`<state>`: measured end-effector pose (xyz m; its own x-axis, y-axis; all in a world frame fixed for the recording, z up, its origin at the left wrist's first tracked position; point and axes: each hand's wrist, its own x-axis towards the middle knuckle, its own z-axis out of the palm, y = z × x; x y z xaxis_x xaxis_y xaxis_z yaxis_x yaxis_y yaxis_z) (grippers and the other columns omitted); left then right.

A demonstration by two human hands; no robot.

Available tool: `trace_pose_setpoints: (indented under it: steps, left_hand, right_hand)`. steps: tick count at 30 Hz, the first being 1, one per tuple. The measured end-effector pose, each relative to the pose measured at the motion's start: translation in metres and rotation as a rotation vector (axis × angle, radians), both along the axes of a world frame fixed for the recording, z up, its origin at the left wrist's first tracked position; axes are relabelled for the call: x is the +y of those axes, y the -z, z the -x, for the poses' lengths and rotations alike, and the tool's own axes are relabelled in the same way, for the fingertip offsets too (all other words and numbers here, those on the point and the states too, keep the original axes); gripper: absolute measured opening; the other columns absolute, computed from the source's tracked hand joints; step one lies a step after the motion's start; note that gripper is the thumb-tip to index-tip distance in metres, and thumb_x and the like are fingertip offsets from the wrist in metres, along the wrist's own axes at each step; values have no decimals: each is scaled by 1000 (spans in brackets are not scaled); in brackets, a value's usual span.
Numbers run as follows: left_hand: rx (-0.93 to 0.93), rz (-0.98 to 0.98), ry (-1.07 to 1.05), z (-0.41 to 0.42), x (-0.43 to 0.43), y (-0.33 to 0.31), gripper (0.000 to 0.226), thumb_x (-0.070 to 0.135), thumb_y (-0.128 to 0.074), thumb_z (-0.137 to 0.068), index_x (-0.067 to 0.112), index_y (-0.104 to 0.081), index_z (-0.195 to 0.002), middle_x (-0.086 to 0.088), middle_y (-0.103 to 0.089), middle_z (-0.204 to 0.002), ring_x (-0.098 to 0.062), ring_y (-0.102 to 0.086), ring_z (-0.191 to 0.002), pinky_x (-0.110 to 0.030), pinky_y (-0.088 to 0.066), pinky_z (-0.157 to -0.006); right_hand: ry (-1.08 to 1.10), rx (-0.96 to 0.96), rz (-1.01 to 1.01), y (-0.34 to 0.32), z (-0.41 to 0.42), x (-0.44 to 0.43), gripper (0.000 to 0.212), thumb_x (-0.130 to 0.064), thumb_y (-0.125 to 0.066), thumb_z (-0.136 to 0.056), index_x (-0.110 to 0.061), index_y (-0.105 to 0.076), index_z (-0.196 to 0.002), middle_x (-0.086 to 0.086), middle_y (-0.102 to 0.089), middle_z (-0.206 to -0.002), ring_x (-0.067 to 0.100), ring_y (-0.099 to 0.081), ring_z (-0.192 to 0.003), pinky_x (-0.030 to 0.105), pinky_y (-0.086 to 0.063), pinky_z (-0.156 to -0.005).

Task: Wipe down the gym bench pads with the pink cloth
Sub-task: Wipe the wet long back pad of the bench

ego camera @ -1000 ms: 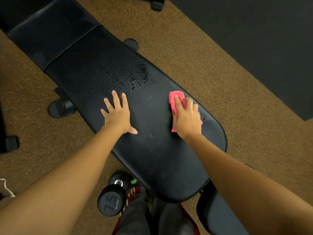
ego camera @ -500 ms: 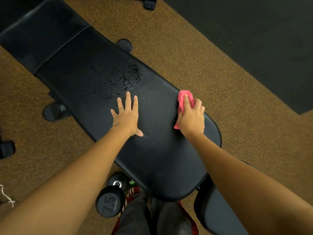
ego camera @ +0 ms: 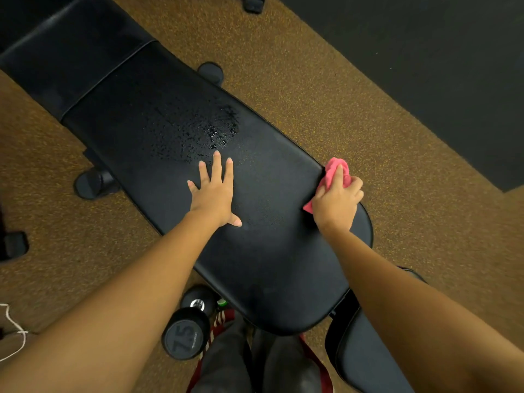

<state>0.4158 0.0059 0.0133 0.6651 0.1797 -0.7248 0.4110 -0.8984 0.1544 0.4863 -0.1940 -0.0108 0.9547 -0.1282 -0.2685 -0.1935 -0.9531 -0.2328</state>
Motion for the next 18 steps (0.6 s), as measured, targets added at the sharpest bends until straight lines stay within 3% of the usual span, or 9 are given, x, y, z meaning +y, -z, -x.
trace_pose_setpoints:
  steps: [3, 8, 13, 18]
  left_hand:
    - [3, -12, 2, 0, -1, 0, 132, 41, -79, -66, 14, 22, -145, -10, 33, -151, -40, 19, -140, -61, -11, -112]
    - [-9, -23, 5, 0, -2, 0, 131, 43, -79, -66, 14, 22, -145, -9, 32, -151, -40, 18, -141, -60, -12, -112]
    - [-56, 10, -17, 4, 3, -4, 128, 44, -79, -66, 18, 17, -147, -6, 29, -153, -34, 13, -143, -55, -15, -114]
    - [-335, 58, -285, 9, 28, -14, 88, 34, -65, -85, 19, -8, -150, -1, 7, -158, -29, -26, -139, -44, -34, -106]
  right_hand:
    - [12, -13, 14, -1, 17, 5, 55, -25, -44, -95, -14, -27, -146, 20, -32, -137, 38, -36, -115, 48, -41, -91]
    - [-272, -22, 13, 1, 20, -9, 54, -24, -46, -94, -11, -31, -145, 23, -34, -137, 40, -37, -116, 50, -43, -90]
    - [-179, -20, -48, -4, 12, 13, 52, -22, -43, -95, -11, -30, -145, 21, -32, -137, 38, -35, -118, 48, -43, -92]
    - [-486, -73, -179, -15, 18, 60, 55, -20, -50, -92, -11, -34, -144, 20, -37, -132, 36, -40, -111, 45, -42, -91]
